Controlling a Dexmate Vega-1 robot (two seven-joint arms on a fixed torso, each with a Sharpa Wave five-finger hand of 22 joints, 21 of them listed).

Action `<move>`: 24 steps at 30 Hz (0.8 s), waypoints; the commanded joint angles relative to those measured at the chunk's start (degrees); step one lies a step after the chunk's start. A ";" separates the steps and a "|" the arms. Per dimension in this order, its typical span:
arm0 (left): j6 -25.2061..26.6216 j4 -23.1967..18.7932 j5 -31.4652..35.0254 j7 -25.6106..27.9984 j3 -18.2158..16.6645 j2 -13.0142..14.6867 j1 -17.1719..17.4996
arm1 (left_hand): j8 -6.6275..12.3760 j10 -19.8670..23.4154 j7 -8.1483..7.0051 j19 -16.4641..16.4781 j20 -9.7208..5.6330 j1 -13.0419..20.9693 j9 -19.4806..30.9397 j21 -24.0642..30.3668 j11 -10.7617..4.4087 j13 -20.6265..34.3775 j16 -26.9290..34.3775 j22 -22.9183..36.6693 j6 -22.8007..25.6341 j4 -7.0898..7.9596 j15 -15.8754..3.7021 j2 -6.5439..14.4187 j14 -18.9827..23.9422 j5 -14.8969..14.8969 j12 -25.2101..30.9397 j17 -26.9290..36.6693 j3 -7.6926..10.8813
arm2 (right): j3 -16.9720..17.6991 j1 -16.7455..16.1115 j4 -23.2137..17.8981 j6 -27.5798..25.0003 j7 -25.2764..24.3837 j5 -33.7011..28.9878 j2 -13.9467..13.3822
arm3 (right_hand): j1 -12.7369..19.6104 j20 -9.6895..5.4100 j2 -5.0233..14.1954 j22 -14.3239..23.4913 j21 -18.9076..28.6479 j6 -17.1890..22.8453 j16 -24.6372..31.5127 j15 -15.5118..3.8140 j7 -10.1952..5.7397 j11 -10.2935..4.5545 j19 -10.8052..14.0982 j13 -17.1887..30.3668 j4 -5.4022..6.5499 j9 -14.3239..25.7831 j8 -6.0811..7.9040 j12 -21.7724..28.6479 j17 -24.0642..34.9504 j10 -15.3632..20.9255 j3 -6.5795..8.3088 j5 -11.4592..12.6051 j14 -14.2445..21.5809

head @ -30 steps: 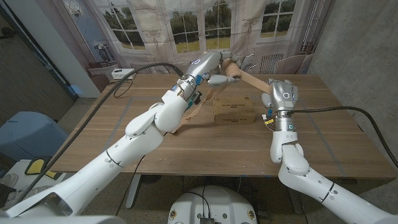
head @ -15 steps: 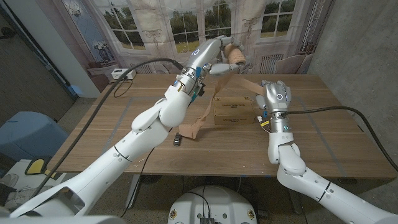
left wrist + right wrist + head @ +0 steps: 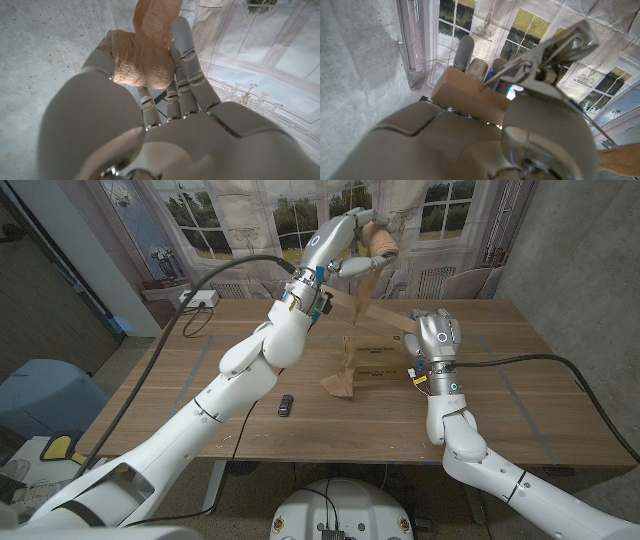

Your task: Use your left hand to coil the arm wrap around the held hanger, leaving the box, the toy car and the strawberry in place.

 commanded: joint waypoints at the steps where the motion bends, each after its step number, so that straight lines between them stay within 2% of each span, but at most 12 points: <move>1: 1.65 1.62 2.55 -0.01 1.29 -2.24 -4.55 | -0.15 16.48 6.26 -3.95 -7.96 11.99 0.16 0.69 -15.33 0.20 -0.22 -0.10 6.75 1.94 -19.55 11.88 25.28 -0.24 0.56 0.29 1.93 | 0.25 -0.62 0.48 0.93 -1.91 -0.23 -0.05 | -0.95 -2.66 1.19 0.02 0.23 -0.07 0.43 -2.41 -0.01 -0.05 -0.18 0.06 -0.24 0.34 0.51 0.34 0.09 0.04 0.26 -0.03 0.20; 4: 2.62 1.58 3.31 -0.14 1.52 -2.81 -5.62 | -0.20 16.48 6.30 -4.09 -7.96 11.99 0.23 0.97 -15.25 0.43 -0.30 -0.25 6.85 1.94 -19.55 11.86 25.35 -0.26 0.51 0.36 1.92 | 0.37 -0.74 0.62 1.41 -2.14 0.07 -0.17 | -0.98 -2.69 1.18 0.01 0.25 -0.15 0.43 -2.42 0.00 -0.07 -0.11 -0.44 -0.26 -0.27 0.21 0.09 0.09 0.18 0.27 -0.03 0.19; 24: 10.19 2.19 6.49 -3.41 2.98 -5.08 -12.27 | -0.78 16.80 6.02 -4.83 -7.93 11.90 0.62 2.62 -15.71 0.89 -0.84 -1.21 6.96 2.03 -19.53 11.78 25.59 -0.33 -0.21 0.82 1.86 | 0.87 -0.61 1.98 2.79 -4.02 1.38 0.26 | -1.09 -2.74 1.24 0.02 0.27 -0.27 0.44 -2.42 -0.17 -0.15 -0.10 0.22 -0.31 -0.47 0.73 0.61 0.09 -0.05 0.36 -0.04 0.19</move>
